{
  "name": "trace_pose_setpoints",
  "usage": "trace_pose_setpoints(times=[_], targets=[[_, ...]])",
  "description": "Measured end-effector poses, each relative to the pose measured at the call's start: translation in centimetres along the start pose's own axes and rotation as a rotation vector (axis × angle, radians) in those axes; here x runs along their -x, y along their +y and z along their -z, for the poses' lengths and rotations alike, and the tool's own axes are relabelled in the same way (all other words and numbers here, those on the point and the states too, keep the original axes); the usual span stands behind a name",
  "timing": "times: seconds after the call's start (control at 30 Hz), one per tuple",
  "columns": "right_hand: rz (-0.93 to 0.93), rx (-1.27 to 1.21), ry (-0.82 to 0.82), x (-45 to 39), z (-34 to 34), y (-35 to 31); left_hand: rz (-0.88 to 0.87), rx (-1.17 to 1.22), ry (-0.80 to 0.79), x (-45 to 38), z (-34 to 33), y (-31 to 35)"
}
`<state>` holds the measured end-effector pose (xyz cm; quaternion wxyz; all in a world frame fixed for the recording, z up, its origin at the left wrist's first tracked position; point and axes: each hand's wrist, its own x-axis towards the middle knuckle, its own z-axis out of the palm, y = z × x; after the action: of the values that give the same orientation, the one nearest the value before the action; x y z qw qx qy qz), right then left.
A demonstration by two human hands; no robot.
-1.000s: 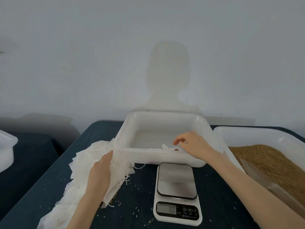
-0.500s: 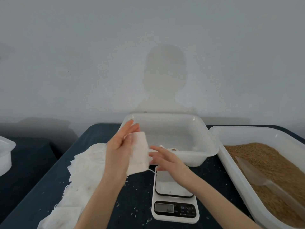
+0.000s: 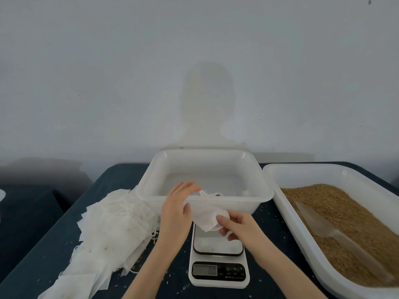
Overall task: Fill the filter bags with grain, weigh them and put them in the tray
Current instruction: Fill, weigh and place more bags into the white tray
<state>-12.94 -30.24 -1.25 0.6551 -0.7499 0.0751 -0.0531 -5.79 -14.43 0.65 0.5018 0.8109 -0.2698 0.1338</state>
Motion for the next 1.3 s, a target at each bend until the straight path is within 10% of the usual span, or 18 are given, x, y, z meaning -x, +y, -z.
trace_pose_setpoints(times=[0.1,0.43,0.6,0.87,1.3], targets=[[-0.022,0.022,0.023,-0.3,1.2,0.0,-0.217,-0.022,-0.193,0.8,0.0,0.6],[0.032,0.230,-0.227,-0.1,2.7,-0.9,-0.017,0.006,-0.786,1.2,-0.6,-0.2],[0.097,0.325,-0.245,0.1,3.5,-1.7,-0.029,0.001,-0.670,1.5,-1.8,-0.3],[0.450,0.513,0.236,2.1,3.5,-1.2,-0.082,-0.293,-0.387,1.4,-3.0,-1.7],[0.196,0.432,0.204,1.2,1.3,-1.0,-0.080,-0.439,-0.308,1.5,-4.4,-1.5]])
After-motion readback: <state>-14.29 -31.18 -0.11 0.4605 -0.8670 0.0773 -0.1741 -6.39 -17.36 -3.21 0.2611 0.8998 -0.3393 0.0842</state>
